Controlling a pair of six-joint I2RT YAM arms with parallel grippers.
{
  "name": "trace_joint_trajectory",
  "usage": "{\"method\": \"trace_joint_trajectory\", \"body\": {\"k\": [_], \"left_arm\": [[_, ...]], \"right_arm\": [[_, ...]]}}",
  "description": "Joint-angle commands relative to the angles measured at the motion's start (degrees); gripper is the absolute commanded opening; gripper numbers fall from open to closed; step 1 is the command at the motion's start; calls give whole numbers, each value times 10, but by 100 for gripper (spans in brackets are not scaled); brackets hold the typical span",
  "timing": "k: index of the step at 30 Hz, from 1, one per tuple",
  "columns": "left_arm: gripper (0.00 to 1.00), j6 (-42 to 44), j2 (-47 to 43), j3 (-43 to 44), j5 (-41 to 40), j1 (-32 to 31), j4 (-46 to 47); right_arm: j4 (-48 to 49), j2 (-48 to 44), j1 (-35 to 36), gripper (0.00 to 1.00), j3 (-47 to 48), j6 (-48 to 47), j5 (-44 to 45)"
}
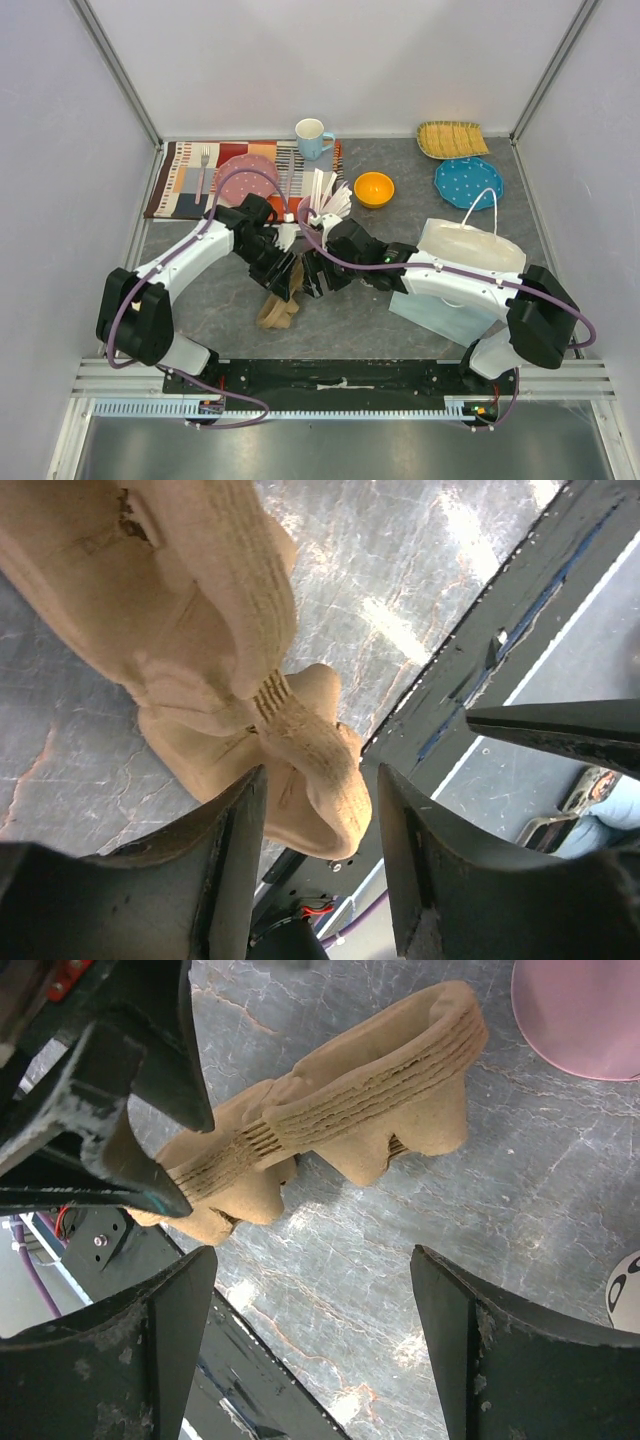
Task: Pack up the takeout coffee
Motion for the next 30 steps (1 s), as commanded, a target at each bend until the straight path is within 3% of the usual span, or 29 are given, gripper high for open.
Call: {"method": "trace_joint_trajectory", "body": {"k": [1,6,13,20,30], "left_arm": [[54,-2,2,17,49,-8,-8],[40,-8,40,14,48,-9,-1],[2,-21,44,15,39,-9,2],[2,-69,-8,29,22,5,-1],[2,-235,-152,-19,58,88,63]], "right_arm": [[5,-9,-2,86,-3,-5,11],[3,-2,-3,86,7,-7,10],[2,-6,-3,86,8,-12,10],[3,-2,-3,86,20,-20,-13],[74,44,-1,86,80,4,-89]]}}
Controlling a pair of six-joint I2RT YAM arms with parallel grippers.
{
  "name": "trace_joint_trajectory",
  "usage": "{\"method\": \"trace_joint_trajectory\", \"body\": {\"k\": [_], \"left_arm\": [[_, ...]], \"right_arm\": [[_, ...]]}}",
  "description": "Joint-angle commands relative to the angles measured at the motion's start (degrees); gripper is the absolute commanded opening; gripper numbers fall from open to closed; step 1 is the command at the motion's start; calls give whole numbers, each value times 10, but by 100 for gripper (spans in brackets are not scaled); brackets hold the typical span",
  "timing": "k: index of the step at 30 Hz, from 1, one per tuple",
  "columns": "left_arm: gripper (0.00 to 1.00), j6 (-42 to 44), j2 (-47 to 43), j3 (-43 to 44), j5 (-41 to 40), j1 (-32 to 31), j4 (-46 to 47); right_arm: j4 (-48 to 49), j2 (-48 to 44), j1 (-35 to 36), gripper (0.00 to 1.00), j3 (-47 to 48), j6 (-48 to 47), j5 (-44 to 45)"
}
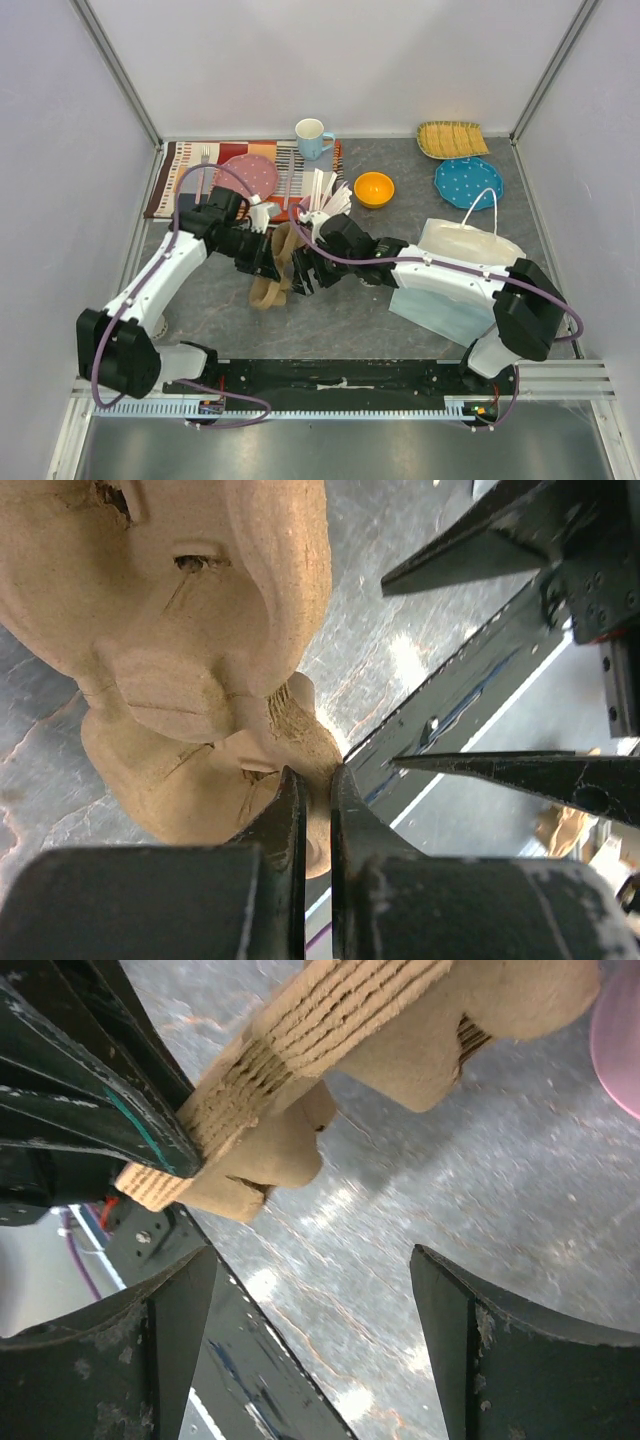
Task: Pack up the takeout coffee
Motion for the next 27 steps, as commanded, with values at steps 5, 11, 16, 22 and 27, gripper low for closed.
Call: {"method": "trace_joint_trajectory", "body": {"k": [5,11,16,22,27], "left_arm": [[2,-157,-130,-39,45,48,72],[2,-245,-123,-85,80,82,118],[2,-291,-105,-107,50,122,115],[2,-360,-74,-145,47,129,170],[2,-395,-62,-178,38,129,220]], "right_arm": [[85,24,21,88,77,13,-63],[92,69,30,80,87,35,-49],[102,75,30,49,64,33,-35],[107,125,32,47,66,40,-53],[100,147,31,47,65,37,-42]]}}
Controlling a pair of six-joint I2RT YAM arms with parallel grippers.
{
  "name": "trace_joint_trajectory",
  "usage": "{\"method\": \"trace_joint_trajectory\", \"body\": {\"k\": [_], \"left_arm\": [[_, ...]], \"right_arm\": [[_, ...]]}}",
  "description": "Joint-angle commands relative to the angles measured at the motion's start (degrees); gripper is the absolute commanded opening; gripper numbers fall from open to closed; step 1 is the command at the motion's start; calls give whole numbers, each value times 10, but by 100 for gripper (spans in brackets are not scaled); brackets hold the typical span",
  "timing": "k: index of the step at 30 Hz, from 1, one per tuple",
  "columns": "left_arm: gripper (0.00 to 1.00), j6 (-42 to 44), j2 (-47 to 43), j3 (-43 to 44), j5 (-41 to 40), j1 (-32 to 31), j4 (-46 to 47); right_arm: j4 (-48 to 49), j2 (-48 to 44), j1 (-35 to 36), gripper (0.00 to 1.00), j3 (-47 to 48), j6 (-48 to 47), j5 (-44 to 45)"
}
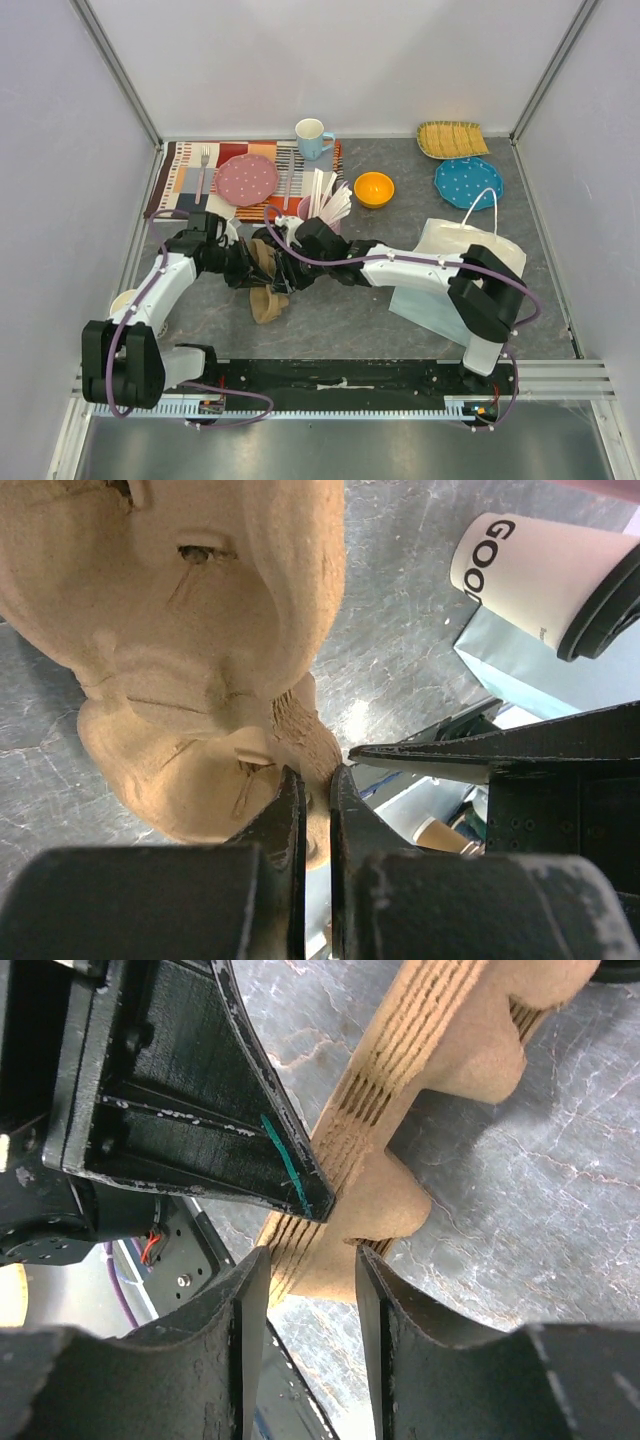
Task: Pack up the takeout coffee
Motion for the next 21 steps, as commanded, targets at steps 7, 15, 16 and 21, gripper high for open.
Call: {"method": "trace_joint_trajectory", "body": {"k": [7,15,16,21], "left_arm": [[15,-105,11,-50,35,1,123],[43,-59,0,24,-39,1,27],[43,-55,-3,30,-47,1,7],[45,-26,-15,49,-80,1,-27]], "right_arm": [[-3,69,4,35,0,0,25],[-3,82,4,37,5,4,32],[-4,82,2,37,4,5,32],[-5,85,2,36,5,10,34]]}}
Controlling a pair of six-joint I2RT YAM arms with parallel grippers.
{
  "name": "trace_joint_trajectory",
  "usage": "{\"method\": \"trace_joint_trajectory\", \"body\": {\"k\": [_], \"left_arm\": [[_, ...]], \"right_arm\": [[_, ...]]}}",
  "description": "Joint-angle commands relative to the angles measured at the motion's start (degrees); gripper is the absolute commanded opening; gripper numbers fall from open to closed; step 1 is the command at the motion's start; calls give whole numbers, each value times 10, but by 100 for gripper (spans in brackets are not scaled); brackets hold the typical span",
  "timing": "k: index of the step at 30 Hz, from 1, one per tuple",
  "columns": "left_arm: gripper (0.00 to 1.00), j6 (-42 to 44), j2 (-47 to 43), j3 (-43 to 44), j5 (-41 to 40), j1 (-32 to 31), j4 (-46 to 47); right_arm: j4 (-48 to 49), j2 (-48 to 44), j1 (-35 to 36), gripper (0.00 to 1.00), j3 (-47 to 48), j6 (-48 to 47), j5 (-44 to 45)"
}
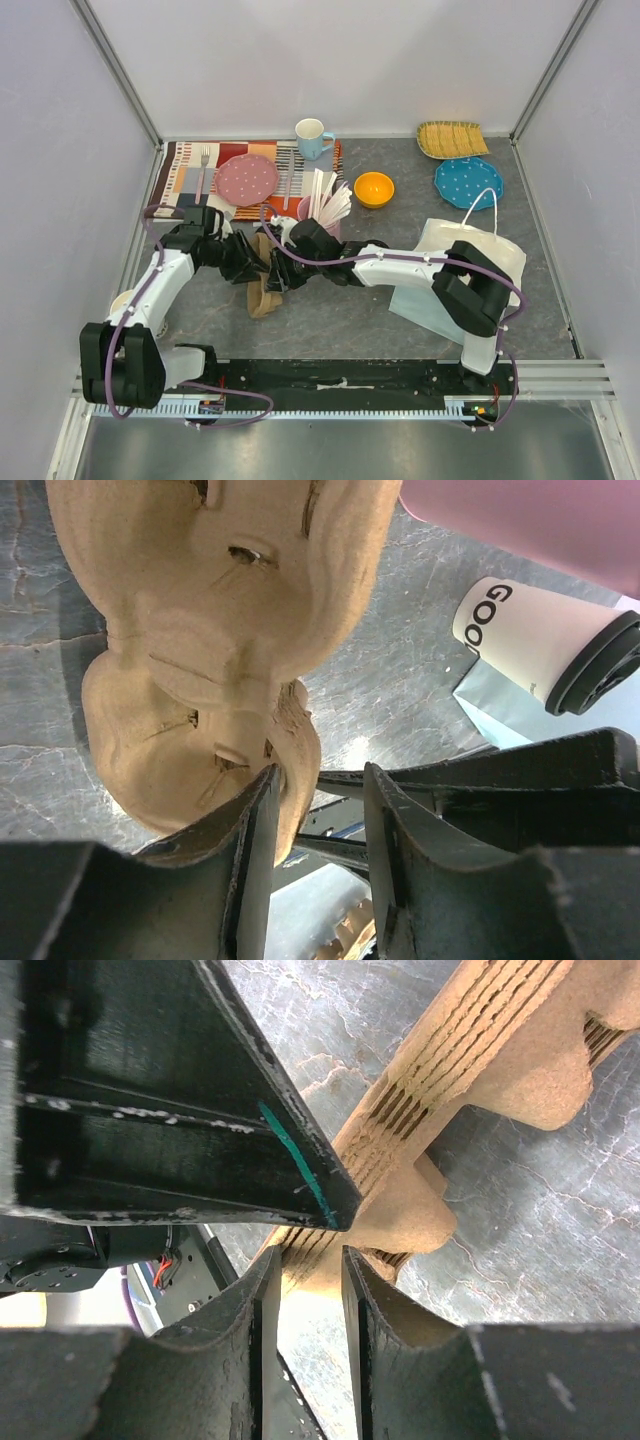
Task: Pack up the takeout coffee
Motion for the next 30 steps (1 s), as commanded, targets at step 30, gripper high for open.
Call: {"method": "trace_joint_trajectory", "body": {"k": [30], "left_arm": [[25,242,-42,40,31,-52,-141]], "right_arm": [[-50,46,-26,34,9,59,16]]}}
